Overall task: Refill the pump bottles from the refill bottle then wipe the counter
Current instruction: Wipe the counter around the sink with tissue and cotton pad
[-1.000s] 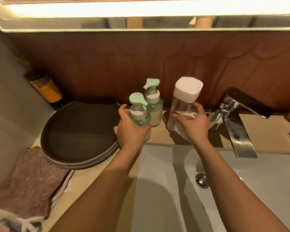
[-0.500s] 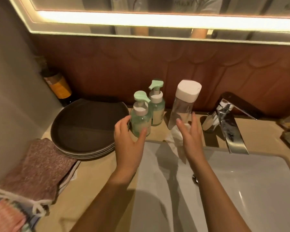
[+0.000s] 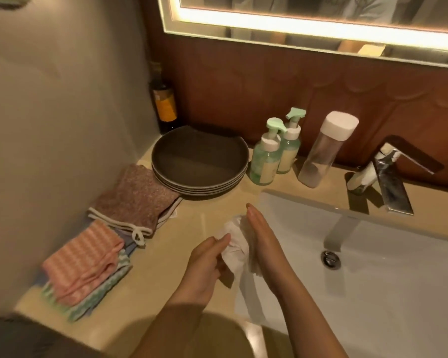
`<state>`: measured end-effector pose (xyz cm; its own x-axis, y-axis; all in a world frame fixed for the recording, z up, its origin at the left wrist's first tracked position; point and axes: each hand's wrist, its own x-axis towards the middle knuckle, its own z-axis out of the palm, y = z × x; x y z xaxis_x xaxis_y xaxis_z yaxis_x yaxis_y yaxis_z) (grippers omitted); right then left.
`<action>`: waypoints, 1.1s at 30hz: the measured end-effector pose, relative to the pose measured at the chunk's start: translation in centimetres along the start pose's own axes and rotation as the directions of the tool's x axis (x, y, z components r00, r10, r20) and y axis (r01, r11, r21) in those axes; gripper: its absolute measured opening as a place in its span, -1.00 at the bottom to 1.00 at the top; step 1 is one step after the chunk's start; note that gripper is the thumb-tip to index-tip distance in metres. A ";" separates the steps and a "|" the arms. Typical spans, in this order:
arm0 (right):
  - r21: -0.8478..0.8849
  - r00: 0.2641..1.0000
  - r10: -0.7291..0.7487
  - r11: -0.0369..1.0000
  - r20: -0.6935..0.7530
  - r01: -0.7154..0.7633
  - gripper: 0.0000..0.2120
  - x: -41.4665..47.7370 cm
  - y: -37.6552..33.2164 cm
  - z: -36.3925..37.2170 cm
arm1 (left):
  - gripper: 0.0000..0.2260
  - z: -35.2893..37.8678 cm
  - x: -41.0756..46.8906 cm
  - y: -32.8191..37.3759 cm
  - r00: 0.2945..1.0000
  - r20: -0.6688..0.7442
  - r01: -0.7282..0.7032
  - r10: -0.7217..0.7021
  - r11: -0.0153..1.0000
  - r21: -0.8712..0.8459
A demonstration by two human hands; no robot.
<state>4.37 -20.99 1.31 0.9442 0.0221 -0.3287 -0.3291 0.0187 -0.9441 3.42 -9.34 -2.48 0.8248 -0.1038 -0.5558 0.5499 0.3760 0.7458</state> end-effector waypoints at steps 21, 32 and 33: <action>-0.964 0.971 -0.240 0.258 0.006 0.069 -0.61 8.8 1.8 -1.0 | -0.87 -8.8 -4.9 0.5 0.891 -0.376 -0.216 0.257 0.965 0.146; -0.730 0.731 -0.017 -0.080 0.682 0.679 -0.39 2.8 10.8 4.5 | -0.90 -11.0 -5.7 -1.3 0.876 -0.404 -0.166 0.262 0.952 0.257; -0.718 0.720 -0.026 -0.109 0.694 0.688 -0.43 3.2 10.7 3.8 | -0.87 -11.0 -5.4 -1.3 0.881 -0.395 -0.152 0.259 0.947 0.283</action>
<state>3.83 -16.90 -9.80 0.6778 0.7090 -0.1949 0.6960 -0.7041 -0.1410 -3.20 0.86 -4.51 0.8179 0.3693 -0.4413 0.4324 0.1116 0.8948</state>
